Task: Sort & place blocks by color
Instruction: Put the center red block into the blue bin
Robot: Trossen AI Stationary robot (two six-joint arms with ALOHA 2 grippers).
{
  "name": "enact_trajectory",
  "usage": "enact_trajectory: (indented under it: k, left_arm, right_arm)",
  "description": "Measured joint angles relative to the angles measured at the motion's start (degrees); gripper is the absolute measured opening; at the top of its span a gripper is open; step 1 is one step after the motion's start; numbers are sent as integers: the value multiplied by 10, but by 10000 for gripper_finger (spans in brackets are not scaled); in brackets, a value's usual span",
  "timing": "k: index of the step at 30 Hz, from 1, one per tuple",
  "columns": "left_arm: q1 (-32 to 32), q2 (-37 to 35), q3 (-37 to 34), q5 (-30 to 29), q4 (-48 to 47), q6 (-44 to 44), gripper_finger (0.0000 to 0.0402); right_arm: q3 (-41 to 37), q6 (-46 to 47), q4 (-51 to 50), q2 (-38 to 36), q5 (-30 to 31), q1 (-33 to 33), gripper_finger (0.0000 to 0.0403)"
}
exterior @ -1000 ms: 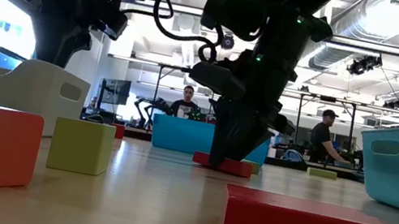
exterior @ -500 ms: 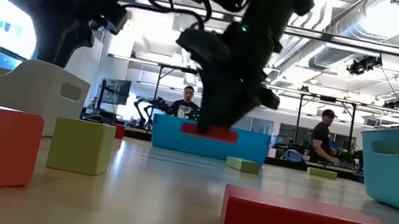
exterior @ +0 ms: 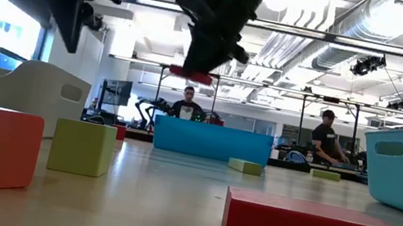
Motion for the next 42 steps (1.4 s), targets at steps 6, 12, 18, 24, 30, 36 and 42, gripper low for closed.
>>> enact_trajectory:
  k: [6, 12, 18, 24, 30, 36, 42]
  left_arm:
    - [44, -23, 0, -25, 30, -17, 213]
    - [101, -25, 0, -66, 48, -21, 213]
    - [167, -23, 0, -77, 61, -46, 213]
    - [228, -22, 0, -87, 61, -58, 213]
    - [279, -11, 0, -88, 59, -71, 213]
    - [314, 10, 0, -86, 55, -71, 213]
    - [329, 42, 0, -85, 54, -71, 213]
  right_arm:
    - [49, -103, 0, -1, -3, -74, 70]
    - [58, -177, -2, -1, -9, -141, 70]
    - [53, -209, -8, 9, -26, -194, 70]
    - [0, -211, 15, 13, -65, -228, 70]
    - [-60, -210, 56, 13, -85, -243, 70]
    - [-89, -210, 75, 13, -105, -248, 74]
    - [-93, -210, 92, 14, -111, -249, 121]
